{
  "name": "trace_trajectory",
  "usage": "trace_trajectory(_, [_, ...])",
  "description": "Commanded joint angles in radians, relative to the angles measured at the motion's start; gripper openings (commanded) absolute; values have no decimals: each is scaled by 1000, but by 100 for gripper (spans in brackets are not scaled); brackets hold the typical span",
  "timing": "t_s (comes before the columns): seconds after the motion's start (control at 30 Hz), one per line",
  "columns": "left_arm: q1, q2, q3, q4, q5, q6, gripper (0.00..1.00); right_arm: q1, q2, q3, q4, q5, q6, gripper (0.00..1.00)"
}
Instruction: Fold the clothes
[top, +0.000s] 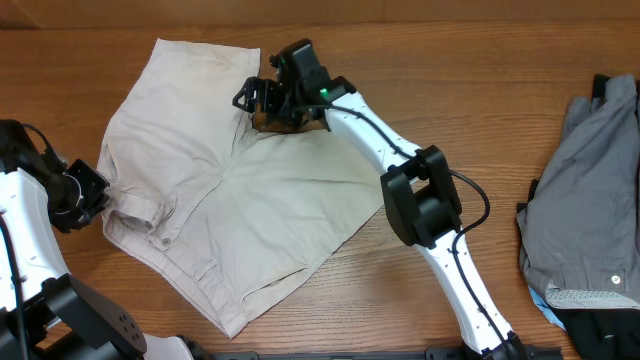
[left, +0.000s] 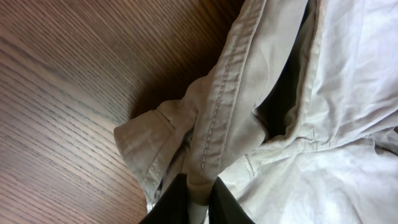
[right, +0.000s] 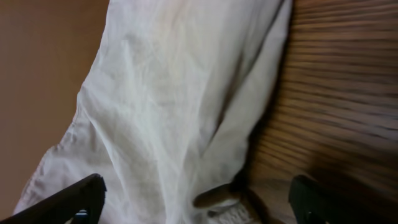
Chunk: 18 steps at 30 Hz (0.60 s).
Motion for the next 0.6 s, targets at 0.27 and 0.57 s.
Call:
trace_trajectory(0.27, [-8,-19,-6,-7,-10,-4,15,20,33,15,21,151,-18,57])
trace_trajectory(0.57, [-8,-19,-6,-8,-10,2,15,25,43,15,24,155,-19,43])
